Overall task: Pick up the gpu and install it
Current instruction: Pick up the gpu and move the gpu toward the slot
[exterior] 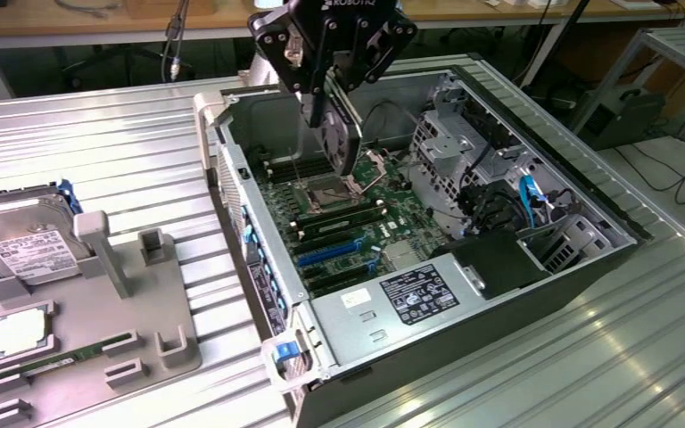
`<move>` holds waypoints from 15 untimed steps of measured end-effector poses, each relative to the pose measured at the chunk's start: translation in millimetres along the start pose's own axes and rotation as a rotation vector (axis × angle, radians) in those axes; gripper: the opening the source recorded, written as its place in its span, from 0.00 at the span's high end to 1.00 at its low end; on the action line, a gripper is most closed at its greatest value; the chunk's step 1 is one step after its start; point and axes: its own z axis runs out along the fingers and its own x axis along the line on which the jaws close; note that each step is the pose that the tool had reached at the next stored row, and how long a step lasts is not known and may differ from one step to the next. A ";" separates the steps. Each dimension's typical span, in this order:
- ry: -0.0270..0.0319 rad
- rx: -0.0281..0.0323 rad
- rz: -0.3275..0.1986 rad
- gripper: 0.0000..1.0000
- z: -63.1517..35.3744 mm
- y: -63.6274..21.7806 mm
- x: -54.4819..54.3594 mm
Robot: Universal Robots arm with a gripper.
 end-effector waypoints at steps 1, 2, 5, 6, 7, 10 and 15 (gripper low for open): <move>0.0000 -0.0001 0.000 0.72 0.1 0.0 -1.7; -0.0001 -0.0001 0.000 0.72 0.1 0.0 -3.7; 0.0000 0.0000 0.000 0.72 0.1 0.1 -8.4; 0.0000 0.0000 0.000 0.72 0.1 0.1 -9.9; 0.0000 0.0000 0.000 0.72 0.1 0.1 -11.2; 0.0000 -0.0001 0.000 0.72 0.2 0.1 -16.7; 0.0004 -0.0003 -0.008 0.72 0.3 0.2 -28.5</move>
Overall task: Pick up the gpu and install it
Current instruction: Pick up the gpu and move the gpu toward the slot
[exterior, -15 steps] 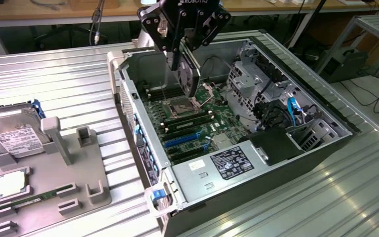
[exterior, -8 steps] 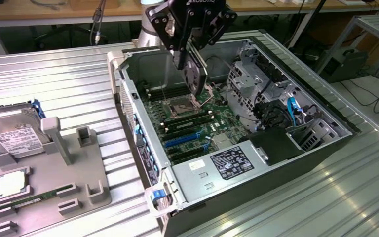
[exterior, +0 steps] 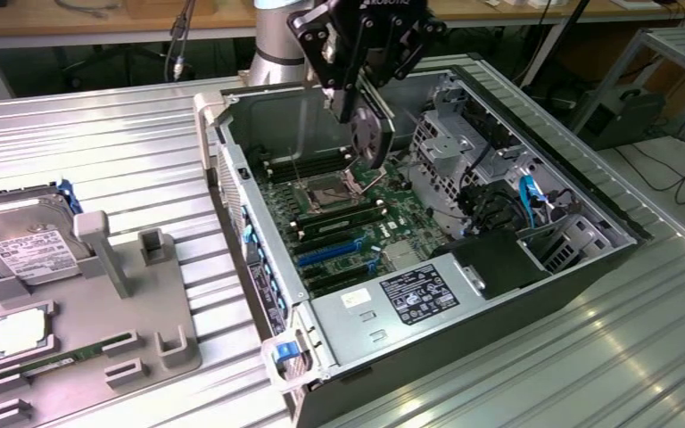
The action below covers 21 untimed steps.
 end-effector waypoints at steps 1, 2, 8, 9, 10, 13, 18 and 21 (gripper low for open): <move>0.0001 -0.0001 -0.003 0.72 0.0 0.0 -2.5; 0.0002 -0.0001 -0.005 0.72 0.1 0.0 -5.2; 0.0004 -0.0002 -0.008 0.72 0.3 0.0 -22.9; 0.0004 -0.0002 -0.008 0.72 0.4 0.0 -25.3; 0.0004 -0.0001 -0.008 0.72 0.4 0.0 -27.5; 0.0004 -0.0002 -0.009 0.72 0.5 0.0 -37.2; 0.0004 -0.0002 -0.009 0.72 0.6 -0.1 -56.4; 0.0004 -0.0002 -0.010 0.72 0.8 -0.1 -64.9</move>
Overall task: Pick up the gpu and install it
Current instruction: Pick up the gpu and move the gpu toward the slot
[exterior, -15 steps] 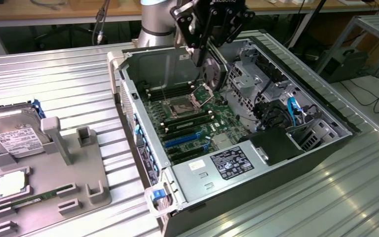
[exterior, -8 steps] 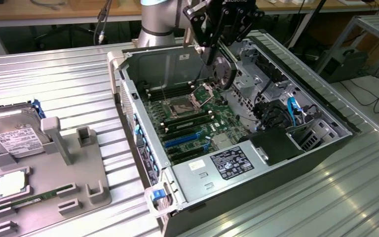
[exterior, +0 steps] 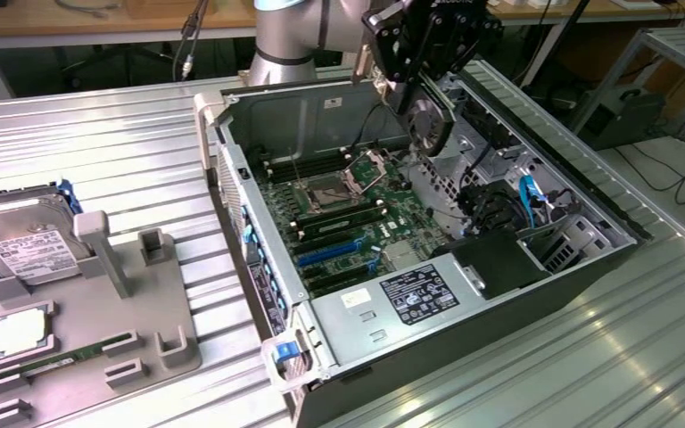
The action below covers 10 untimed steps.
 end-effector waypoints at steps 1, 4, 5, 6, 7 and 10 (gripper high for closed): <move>0.0001 0.0001 0.000 0.72 0.0 0.0 -2.6; 0.0001 -0.0001 0.000 0.72 0.2 -0.1 -8.7; 0.0001 0.0000 0.000 0.72 0.2 -0.1 -9.1; 0.0001 0.0000 0.000 0.72 0.2 -0.1 -9.0; 0.0001 0.0001 0.000 0.72 0.2 -0.1 -9.1; 0.0000 0.0000 0.000 0.72 0.3 -0.1 -9.1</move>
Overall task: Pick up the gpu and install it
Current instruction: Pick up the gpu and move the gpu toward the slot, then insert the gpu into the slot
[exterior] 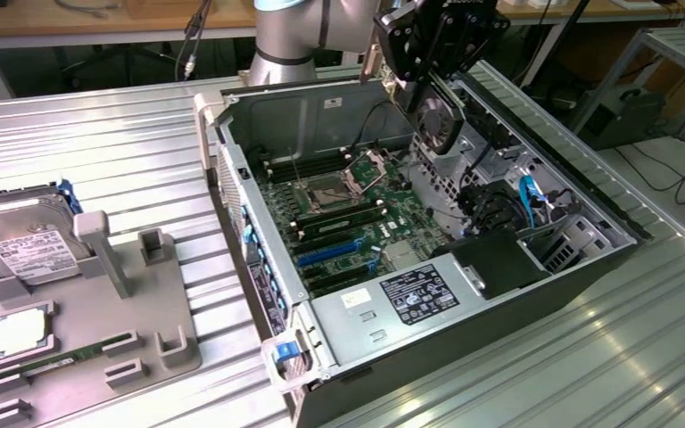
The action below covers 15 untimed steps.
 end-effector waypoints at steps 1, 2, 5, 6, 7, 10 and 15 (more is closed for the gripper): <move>0.0001 0.0001 0.000 0.72 0.0 0.0 0.0; 0.0001 0.0001 0.000 0.72 0.0 0.0 0.0; 0.0001 0.0001 0.000 0.72 0.0 0.0 0.0; 0.0000 0.0000 0.000 0.72 0.0 0.0 0.0; 0.0001 0.0000 0.000 0.72 0.0 0.0 0.0; 0.0002 0.0000 -0.004 0.72 0.0 0.0 0.0; 0.0032 -0.0003 -0.060 0.72 -0.1 0.0 0.0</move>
